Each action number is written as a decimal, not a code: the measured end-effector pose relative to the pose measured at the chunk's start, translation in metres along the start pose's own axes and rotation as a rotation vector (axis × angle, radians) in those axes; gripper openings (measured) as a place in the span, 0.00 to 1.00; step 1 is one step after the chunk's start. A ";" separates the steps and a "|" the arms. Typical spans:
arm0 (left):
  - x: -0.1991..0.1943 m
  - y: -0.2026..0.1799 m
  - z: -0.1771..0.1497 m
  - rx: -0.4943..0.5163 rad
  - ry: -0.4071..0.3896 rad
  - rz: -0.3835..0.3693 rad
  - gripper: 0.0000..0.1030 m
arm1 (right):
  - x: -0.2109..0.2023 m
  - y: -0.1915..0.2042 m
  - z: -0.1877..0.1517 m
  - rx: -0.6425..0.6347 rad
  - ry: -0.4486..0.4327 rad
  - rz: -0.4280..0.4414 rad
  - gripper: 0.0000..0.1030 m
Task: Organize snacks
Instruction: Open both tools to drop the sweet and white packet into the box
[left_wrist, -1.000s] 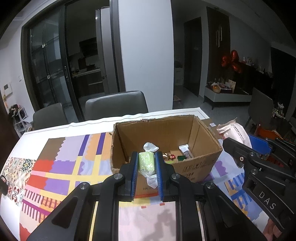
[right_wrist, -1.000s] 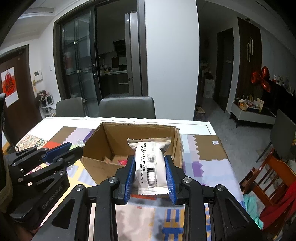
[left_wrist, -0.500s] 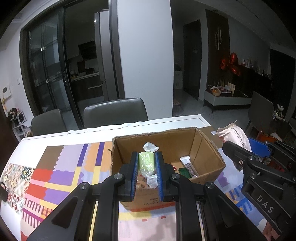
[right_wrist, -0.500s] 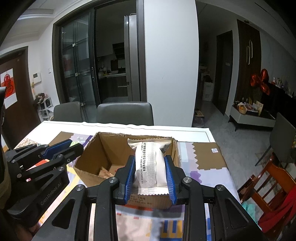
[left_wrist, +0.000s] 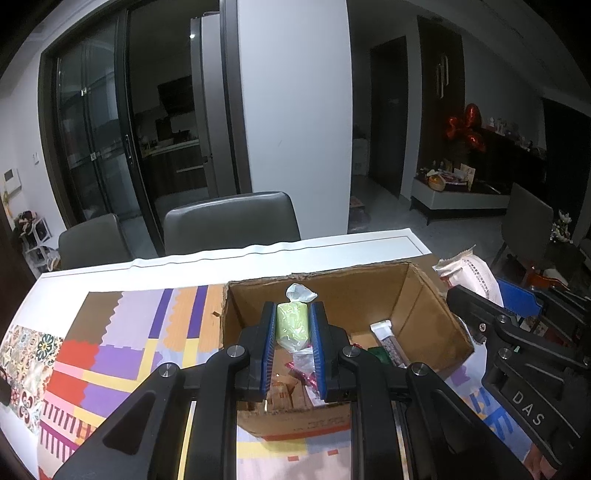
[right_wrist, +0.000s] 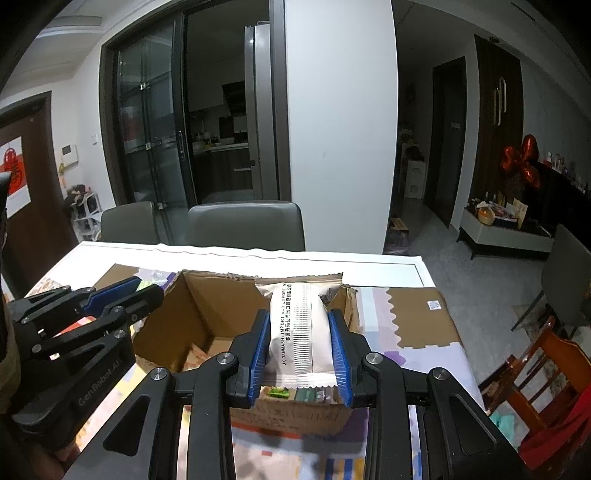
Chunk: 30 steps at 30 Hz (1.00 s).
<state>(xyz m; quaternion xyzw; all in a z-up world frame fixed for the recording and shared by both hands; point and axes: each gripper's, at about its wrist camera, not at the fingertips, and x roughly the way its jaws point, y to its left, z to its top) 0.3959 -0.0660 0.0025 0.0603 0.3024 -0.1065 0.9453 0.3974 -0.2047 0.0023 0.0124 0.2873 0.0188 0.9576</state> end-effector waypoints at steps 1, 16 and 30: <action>0.002 0.000 0.001 0.000 0.002 0.000 0.19 | 0.002 0.000 0.000 0.001 0.002 0.000 0.32; 0.031 0.002 0.001 0.008 0.036 0.011 0.19 | 0.039 -0.004 0.003 0.006 0.044 0.007 0.32; 0.030 0.005 -0.001 0.006 0.026 0.075 0.54 | 0.045 -0.002 0.001 0.001 0.039 -0.034 0.68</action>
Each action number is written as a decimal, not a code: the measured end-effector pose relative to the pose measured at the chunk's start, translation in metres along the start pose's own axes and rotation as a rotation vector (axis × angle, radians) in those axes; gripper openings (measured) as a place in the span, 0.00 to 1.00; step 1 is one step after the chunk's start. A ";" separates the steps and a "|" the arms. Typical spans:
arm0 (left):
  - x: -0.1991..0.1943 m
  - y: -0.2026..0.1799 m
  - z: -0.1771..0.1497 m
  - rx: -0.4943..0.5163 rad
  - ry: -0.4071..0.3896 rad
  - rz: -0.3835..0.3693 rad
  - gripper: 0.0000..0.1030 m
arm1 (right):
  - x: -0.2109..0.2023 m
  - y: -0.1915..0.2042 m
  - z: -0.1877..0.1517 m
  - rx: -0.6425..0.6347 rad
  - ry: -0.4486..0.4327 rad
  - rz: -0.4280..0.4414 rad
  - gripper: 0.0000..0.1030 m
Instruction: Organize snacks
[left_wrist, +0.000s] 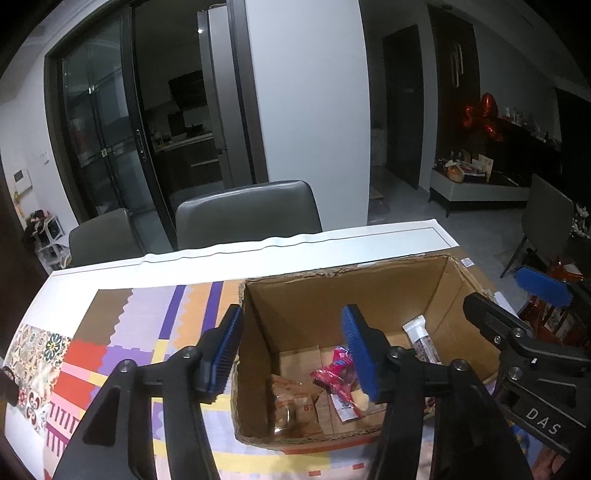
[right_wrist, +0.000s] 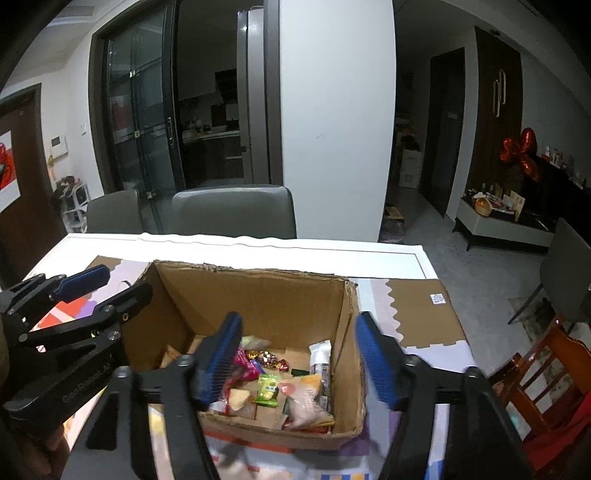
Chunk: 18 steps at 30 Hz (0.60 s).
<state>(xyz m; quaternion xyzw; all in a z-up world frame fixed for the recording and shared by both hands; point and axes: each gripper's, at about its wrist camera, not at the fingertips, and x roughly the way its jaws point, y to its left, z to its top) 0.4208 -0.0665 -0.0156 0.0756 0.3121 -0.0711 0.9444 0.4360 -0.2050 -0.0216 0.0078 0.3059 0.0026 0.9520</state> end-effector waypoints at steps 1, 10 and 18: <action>-0.001 0.001 0.000 -0.001 -0.001 0.003 0.56 | -0.001 0.000 0.000 0.001 -0.006 -0.005 0.71; -0.013 0.007 -0.001 -0.018 -0.017 0.029 0.69 | -0.013 -0.001 0.001 0.004 -0.034 -0.027 0.81; -0.032 0.010 -0.004 -0.021 -0.036 0.033 0.72 | -0.028 0.000 -0.002 0.011 -0.049 -0.026 0.81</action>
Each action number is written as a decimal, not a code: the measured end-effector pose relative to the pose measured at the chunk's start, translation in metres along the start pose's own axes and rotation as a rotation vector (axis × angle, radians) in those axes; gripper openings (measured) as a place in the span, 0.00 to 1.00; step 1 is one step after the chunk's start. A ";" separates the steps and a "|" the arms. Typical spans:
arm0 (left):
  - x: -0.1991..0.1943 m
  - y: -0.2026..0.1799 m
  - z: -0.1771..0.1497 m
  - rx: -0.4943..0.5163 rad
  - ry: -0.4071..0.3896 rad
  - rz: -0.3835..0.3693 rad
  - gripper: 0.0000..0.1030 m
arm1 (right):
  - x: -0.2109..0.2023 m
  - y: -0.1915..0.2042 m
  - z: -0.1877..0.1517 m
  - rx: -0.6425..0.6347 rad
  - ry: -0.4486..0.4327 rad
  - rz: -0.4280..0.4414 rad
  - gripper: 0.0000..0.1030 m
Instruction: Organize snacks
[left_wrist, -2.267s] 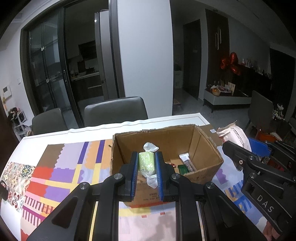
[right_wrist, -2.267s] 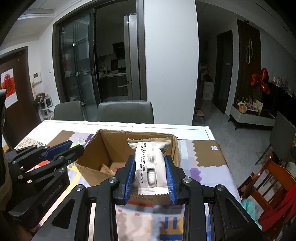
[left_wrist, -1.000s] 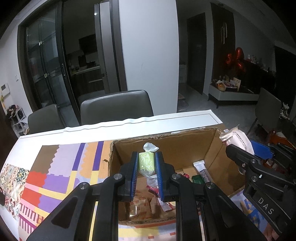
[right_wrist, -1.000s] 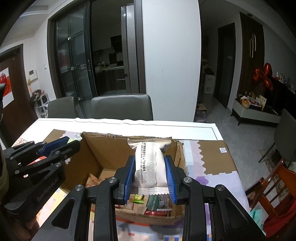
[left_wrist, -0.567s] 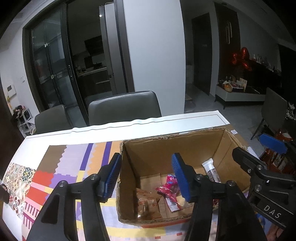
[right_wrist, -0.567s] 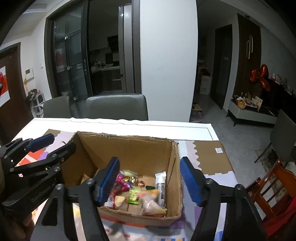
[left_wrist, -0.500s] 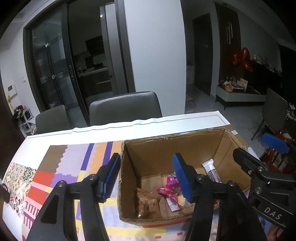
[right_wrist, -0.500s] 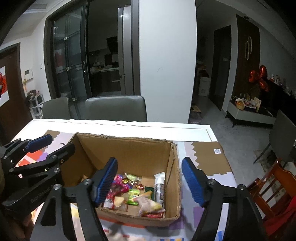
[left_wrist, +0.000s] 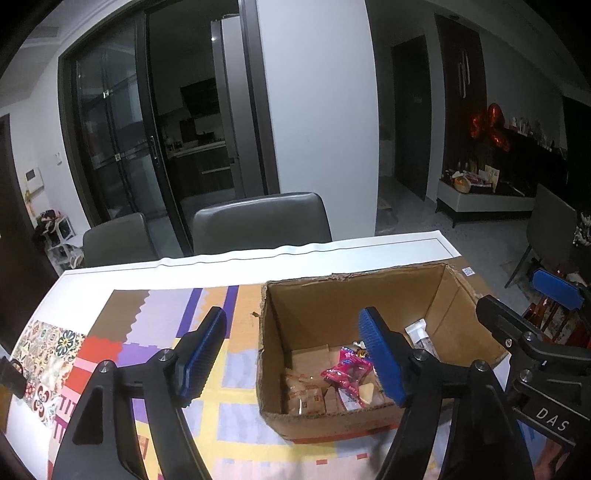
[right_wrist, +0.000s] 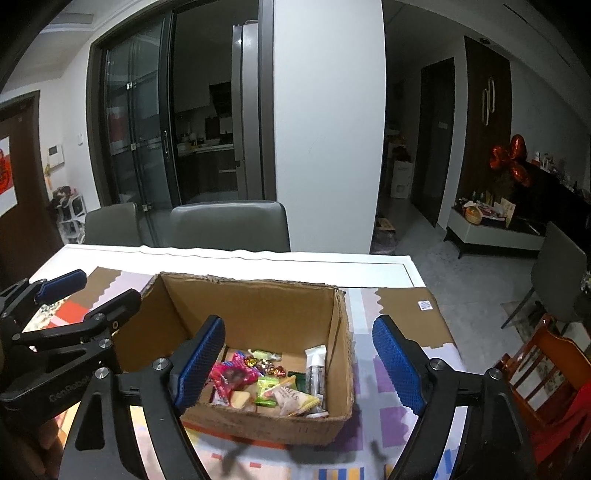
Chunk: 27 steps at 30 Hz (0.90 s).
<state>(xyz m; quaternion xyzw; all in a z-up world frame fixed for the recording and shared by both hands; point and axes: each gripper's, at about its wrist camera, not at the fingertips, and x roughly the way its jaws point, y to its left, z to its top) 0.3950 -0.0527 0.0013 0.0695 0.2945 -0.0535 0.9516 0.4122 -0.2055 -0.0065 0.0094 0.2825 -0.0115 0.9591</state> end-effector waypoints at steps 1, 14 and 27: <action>-0.003 0.001 -0.001 -0.002 -0.002 0.001 0.72 | -0.002 0.000 0.000 0.000 -0.001 0.000 0.81; -0.044 0.004 -0.015 -0.012 -0.017 0.011 0.77 | -0.047 0.000 -0.012 0.003 -0.028 0.001 0.81; -0.088 0.006 -0.030 -0.018 -0.053 0.012 0.77 | -0.094 0.002 -0.028 0.005 -0.055 -0.006 0.81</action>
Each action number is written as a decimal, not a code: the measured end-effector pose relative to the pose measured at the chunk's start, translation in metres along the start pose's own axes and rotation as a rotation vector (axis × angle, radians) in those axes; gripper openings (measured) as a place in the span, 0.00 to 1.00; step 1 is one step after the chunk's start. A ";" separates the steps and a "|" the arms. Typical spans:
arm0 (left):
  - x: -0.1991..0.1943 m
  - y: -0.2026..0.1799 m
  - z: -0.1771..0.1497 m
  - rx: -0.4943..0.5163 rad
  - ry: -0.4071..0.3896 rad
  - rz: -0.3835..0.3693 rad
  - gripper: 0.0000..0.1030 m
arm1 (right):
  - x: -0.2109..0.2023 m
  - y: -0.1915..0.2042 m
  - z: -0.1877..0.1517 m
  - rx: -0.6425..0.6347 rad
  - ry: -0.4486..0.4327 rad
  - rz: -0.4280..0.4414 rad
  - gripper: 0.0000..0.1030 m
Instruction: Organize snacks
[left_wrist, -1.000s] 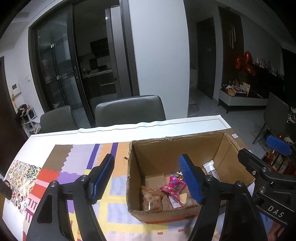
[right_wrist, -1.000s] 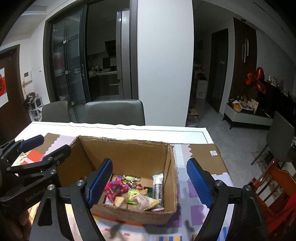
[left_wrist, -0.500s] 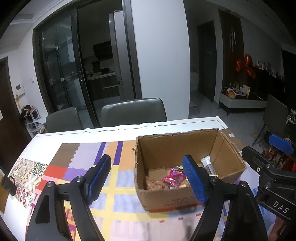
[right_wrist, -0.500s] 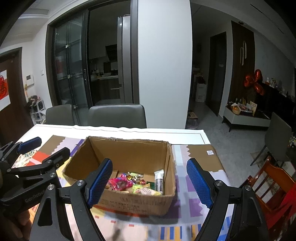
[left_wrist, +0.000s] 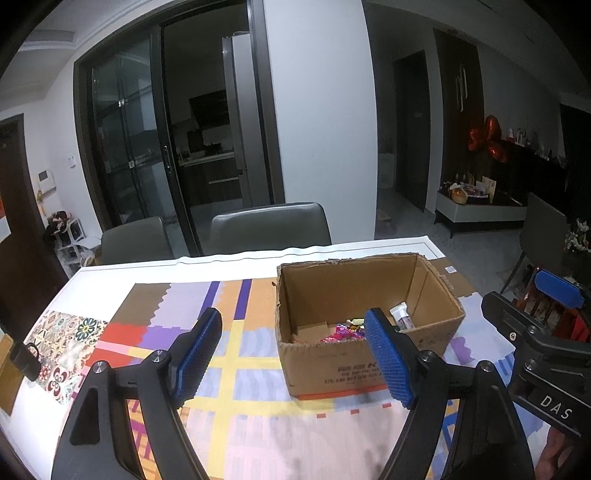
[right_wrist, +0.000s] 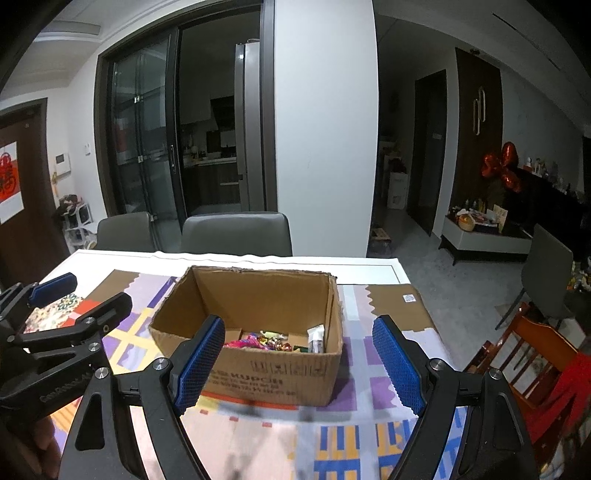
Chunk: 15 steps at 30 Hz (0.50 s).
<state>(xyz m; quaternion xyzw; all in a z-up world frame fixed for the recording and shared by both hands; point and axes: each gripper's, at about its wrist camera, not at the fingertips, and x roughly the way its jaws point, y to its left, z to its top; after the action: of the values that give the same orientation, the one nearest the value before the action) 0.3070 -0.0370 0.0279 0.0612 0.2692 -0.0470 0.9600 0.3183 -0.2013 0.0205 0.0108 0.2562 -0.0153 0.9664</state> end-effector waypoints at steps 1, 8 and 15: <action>-0.004 0.000 -0.001 -0.002 -0.003 0.000 0.77 | -0.004 0.000 -0.001 -0.001 -0.002 -0.001 0.81; -0.023 0.002 -0.012 -0.009 -0.012 0.000 0.77 | -0.030 0.001 -0.009 -0.002 -0.016 -0.007 0.81; -0.046 0.003 -0.026 -0.020 -0.015 0.002 0.77 | -0.055 0.001 -0.022 0.000 -0.026 -0.012 0.81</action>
<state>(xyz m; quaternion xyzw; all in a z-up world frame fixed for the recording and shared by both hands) 0.2549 -0.0280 0.0302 0.0513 0.2625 -0.0440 0.9626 0.2601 -0.1983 0.0287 0.0088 0.2439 -0.0213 0.9695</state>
